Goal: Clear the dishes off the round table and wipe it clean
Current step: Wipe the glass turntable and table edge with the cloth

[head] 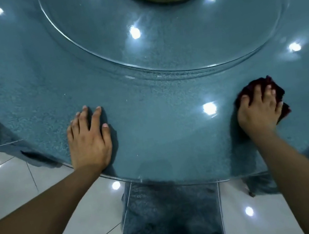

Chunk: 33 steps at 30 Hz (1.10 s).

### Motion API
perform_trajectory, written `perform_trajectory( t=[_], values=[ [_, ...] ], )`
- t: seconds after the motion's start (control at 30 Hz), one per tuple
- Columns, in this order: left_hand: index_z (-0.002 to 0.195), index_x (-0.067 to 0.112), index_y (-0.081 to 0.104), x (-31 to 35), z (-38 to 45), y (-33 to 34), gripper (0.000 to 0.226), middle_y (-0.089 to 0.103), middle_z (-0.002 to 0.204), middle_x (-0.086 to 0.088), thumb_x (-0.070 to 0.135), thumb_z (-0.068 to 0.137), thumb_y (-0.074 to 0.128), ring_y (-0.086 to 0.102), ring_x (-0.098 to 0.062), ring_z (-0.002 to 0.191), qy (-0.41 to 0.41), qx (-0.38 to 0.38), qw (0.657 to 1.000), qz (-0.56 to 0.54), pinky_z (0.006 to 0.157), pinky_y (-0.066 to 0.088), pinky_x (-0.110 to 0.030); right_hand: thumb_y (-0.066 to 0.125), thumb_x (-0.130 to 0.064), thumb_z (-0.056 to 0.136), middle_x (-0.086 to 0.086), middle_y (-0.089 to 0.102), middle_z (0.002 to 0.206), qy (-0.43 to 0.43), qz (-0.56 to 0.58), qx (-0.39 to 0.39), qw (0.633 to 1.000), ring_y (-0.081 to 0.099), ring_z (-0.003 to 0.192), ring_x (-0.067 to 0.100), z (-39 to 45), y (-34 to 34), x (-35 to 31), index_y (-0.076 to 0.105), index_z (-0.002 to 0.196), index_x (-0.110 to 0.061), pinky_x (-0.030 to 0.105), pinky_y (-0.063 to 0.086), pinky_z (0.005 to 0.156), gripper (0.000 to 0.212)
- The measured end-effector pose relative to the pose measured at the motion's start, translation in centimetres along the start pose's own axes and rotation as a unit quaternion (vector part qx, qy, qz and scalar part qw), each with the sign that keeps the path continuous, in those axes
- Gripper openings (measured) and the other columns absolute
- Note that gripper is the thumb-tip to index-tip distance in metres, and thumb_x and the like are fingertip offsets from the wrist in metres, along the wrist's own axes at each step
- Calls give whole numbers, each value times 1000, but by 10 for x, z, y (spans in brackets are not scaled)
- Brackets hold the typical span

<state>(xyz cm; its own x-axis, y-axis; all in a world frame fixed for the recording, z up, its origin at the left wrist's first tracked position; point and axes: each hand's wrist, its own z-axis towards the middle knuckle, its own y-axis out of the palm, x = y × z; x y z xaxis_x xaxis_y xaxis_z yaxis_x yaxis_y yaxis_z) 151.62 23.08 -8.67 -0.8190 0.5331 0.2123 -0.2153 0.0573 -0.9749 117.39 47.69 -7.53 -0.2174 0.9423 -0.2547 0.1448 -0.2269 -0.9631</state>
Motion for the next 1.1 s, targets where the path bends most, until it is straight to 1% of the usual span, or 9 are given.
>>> perform_trajectory(
  t=[0.07,0.27,0.4,0.57,0.67,0.73,0.8,0.97,1.1],
  values=[
    [152,22,38,-1,0,0,55,35,158,-15,40,101,31,33,-39,142,-6,-4,1000,-2,117,25,-55,22,-49,96,11,13,167,-40,1,15,999,10,154,25,-4,18,-46,24,158,-18,52,3,124,70],
    [151,23,40,-2,1,-2,54,36,158,-12,38,100,33,34,-38,142,-6,3,1000,-3,117,28,-55,38,-44,97,8,30,163,-313,8,6,950,20,152,21,-94,76,-211,41,152,-20,47,6,124,60],
    [151,23,40,-2,2,-4,53,37,158,-12,36,100,32,35,-37,142,-2,4,1000,-6,116,28,-54,40,-44,96,3,27,164,-432,16,-51,900,18,153,16,-119,82,-221,39,153,-27,42,4,125,59],
    [151,23,41,-1,2,-4,54,37,158,-12,37,99,33,36,-38,141,-6,0,1000,-12,116,27,-53,37,-44,97,10,36,159,-273,-11,47,961,30,148,25,-44,53,-103,47,148,-18,49,16,123,58],
    [150,23,42,-1,2,-3,54,38,157,-12,37,99,34,36,-39,140,-11,1,1000,-10,115,28,-55,28,-48,97,10,22,165,-107,-4,25,994,17,153,25,-7,28,-50,33,155,-19,52,8,124,66],
    [150,23,42,-3,2,-2,54,38,157,-12,38,99,34,36,-38,140,-12,-1,1000,-12,114,29,-55,27,-48,96,9,17,166,-57,6,27,998,12,154,24,-11,29,-60,28,157,-20,52,4,124,67],
    [150,24,42,-4,3,-3,54,37,157,-12,38,99,33,35,-37,141,-10,-6,1000,-11,114,28,-55,30,-45,95,11,21,165,-90,8,34,995,16,153,24,-38,39,-101,32,156,-18,51,6,124,67],
    [148,21,46,-7,4,-1,53,41,156,-13,36,99,35,38,-37,140,-4,-2,1000,-18,114,28,-53,36,-43,92,7,33,161,-357,29,-25,933,25,151,21,-153,84,-234,46,149,-21,47,10,124,61],
    [149,21,46,-12,4,-3,53,38,158,-11,35,99,34,35,-35,143,-1,-7,999,-54,115,26,-54,37,-45,96,1,28,164,-410,6,-54,911,20,152,15,-157,83,-230,40,152,-28,42,7,125,59]
  ],
)
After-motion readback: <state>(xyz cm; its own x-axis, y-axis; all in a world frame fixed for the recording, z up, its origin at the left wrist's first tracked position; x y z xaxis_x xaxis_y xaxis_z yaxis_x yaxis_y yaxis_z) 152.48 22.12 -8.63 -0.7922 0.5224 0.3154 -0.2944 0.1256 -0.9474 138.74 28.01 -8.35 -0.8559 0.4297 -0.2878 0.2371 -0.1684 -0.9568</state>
